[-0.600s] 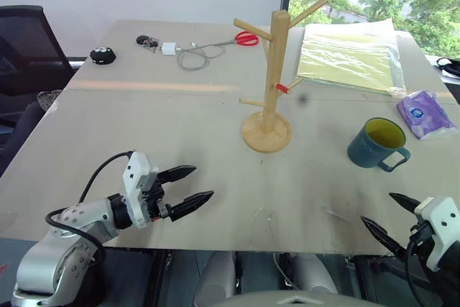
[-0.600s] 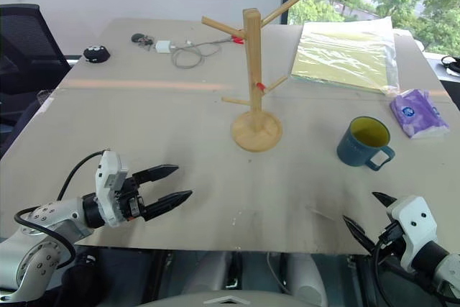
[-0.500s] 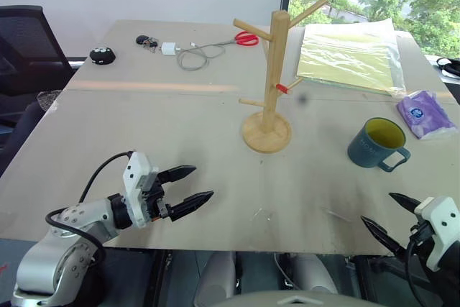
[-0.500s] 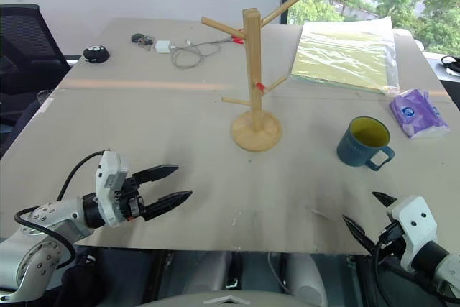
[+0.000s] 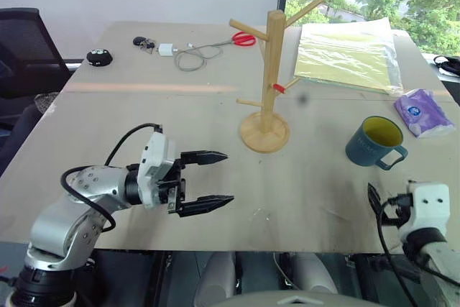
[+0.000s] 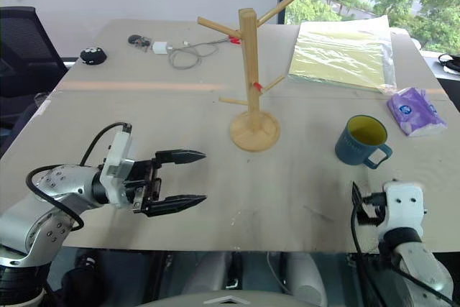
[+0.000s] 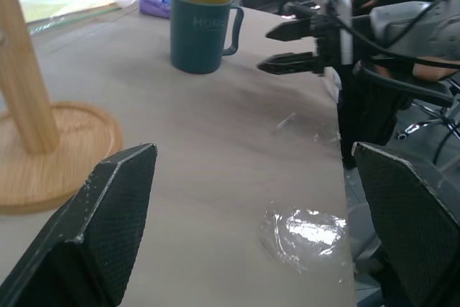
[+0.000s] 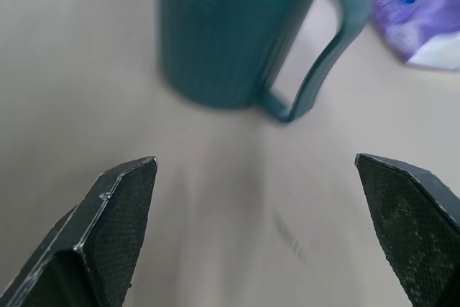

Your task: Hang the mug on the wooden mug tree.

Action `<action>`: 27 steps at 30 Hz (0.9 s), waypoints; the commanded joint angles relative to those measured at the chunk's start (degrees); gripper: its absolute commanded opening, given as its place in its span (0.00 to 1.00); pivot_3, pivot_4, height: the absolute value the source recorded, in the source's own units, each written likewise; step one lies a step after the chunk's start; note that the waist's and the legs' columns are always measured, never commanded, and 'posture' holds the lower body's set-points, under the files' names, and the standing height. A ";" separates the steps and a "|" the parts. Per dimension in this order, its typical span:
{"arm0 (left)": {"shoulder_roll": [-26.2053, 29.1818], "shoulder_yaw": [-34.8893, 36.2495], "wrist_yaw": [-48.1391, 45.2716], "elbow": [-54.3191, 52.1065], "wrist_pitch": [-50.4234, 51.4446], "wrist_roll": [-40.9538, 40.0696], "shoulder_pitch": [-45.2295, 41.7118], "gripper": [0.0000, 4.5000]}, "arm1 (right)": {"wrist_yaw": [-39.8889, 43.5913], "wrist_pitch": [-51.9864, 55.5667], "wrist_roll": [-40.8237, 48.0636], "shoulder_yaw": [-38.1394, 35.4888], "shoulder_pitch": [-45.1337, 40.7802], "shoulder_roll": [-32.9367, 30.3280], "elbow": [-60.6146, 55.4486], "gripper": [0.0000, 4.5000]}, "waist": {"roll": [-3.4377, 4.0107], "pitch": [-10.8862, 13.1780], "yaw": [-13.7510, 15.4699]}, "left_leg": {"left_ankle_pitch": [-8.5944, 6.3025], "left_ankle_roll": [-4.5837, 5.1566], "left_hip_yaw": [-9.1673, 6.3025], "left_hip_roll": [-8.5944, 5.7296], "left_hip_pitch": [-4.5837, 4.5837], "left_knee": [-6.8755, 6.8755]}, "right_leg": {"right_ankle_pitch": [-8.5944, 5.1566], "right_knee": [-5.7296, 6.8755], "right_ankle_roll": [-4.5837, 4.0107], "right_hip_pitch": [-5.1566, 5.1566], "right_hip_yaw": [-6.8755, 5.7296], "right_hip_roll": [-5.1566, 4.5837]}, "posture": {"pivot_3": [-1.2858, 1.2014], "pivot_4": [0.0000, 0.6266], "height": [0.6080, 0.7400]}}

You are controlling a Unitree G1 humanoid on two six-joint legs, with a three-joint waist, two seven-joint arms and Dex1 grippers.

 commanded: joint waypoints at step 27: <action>0.87 1.34 0.43 -4.49 0.83 -3.53 -1.19 1.00 | -9.04 6.25 -2.12 -3.53 -17.12 -0.94 11.20 0.34 | 0.03 0.02 -0.19 | 0.02 -0.01 0.03 -0.04 0.01 -0.02 | 0.06 0.02 -0.08 0.00 0.07 0.09 | 0.52 0.24 1.00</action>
